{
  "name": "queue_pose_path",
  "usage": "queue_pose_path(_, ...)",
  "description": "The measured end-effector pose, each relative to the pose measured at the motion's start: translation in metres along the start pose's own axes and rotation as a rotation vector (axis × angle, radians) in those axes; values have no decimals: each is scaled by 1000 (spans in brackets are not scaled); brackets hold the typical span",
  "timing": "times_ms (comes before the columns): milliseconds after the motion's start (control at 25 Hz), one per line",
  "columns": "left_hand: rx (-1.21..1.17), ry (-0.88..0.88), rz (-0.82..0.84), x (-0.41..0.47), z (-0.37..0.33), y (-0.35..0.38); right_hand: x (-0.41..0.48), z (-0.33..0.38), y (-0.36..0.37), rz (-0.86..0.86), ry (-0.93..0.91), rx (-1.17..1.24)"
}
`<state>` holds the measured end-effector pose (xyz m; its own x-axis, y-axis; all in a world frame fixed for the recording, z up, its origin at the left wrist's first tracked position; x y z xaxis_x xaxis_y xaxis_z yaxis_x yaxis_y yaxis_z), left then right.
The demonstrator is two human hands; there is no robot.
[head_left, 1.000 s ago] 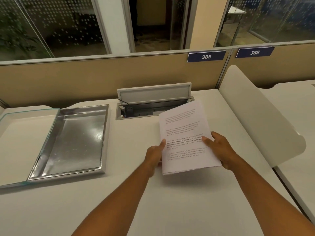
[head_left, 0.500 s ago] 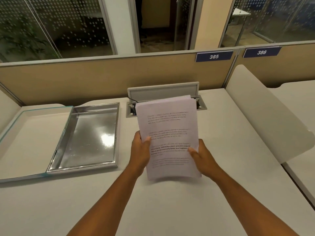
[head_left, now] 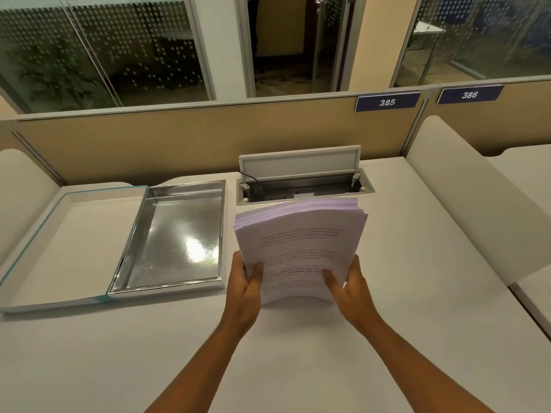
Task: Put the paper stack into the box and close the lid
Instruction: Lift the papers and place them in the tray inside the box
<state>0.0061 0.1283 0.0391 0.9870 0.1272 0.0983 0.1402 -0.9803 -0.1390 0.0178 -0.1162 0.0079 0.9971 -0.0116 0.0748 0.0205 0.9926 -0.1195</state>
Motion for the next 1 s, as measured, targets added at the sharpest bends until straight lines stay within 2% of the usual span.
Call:
queue_pose_path(160, -38, 127, -52, -3, -27, -6, 10, 58, -11, -90, -139, 155)
queue_pose_path(240, -48, 199, -106, 0, -43, -7, 15, 82, -8, -103, -192, 170)
queue_pose_path(320, -42, 200, -144, 1, -49, -4, 15, 90, -4, -109, -210, 163)
queue_pose_path(520, -10, 170, -94, -10, -17, -1, 4, 49, -3, -79, -157, 47)
queue_pose_path(720, 196, 114, -33, -22, 25, 2, -13, -7, -2, -31, -50, -141)
queue_pose_path(880, 294, 85, 7, -23, 40, -1, -11, -18, -5, -4, 7, -232)
queue_pose_path(1000, 278, -4, 36, -5, 39, -15, 1, -13, -5, 9, 50, -263)
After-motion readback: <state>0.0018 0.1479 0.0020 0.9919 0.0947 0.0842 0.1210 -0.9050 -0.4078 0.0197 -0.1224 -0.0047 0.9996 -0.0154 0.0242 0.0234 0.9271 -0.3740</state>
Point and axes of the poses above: each hand's wrist, its own x-axis towards the middle knuckle, its own y-axis out of the palm, z = x × y, the point moved 7 cm from there along x, towards the middle knuckle, and after that the axes turned 7 degrees about x, right-handed, at the moved point
